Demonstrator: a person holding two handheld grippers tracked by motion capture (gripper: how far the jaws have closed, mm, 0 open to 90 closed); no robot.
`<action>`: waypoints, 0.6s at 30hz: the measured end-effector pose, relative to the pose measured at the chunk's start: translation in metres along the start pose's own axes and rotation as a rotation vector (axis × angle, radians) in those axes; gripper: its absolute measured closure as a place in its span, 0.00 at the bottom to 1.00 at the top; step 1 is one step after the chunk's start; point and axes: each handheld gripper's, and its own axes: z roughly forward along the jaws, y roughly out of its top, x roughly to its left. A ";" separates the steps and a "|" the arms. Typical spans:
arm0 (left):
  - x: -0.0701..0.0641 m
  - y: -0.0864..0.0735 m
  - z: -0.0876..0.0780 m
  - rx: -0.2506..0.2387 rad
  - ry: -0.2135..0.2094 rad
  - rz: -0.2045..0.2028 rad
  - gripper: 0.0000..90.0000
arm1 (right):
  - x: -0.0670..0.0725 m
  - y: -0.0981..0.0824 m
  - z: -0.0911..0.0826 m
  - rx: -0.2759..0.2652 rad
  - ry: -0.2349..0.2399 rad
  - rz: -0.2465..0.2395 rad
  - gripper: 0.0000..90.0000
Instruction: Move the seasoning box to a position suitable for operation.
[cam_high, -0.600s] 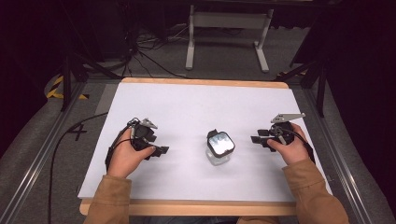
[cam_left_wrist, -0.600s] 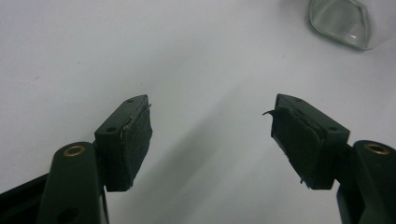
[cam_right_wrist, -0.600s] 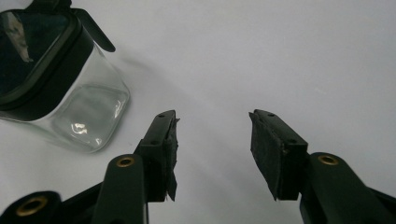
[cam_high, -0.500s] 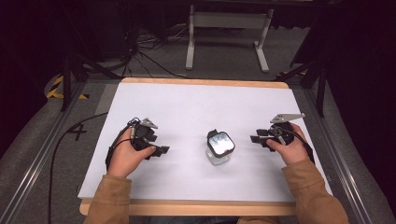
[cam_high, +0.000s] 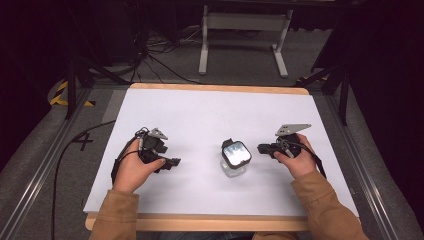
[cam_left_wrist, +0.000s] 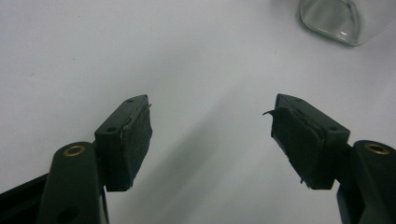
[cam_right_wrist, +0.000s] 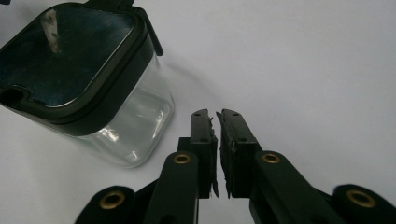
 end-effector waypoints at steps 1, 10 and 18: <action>0.000 0.000 0.000 0.000 0.000 0.000 0.33 | 0.000 0.000 0.003 0.003 0.004 -0.004 0.95; -0.002 -0.003 -0.002 0.003 -0.001 -0.007 0.32 | 0.010 0.000 0.024 0.048 0.047 -0.041 0.96; -0.003 -0.001 0.000 0.011 -0.013 0.005 0.32 | 0.020 -0.002 0.034 0.088 0.088 -0.065 0.97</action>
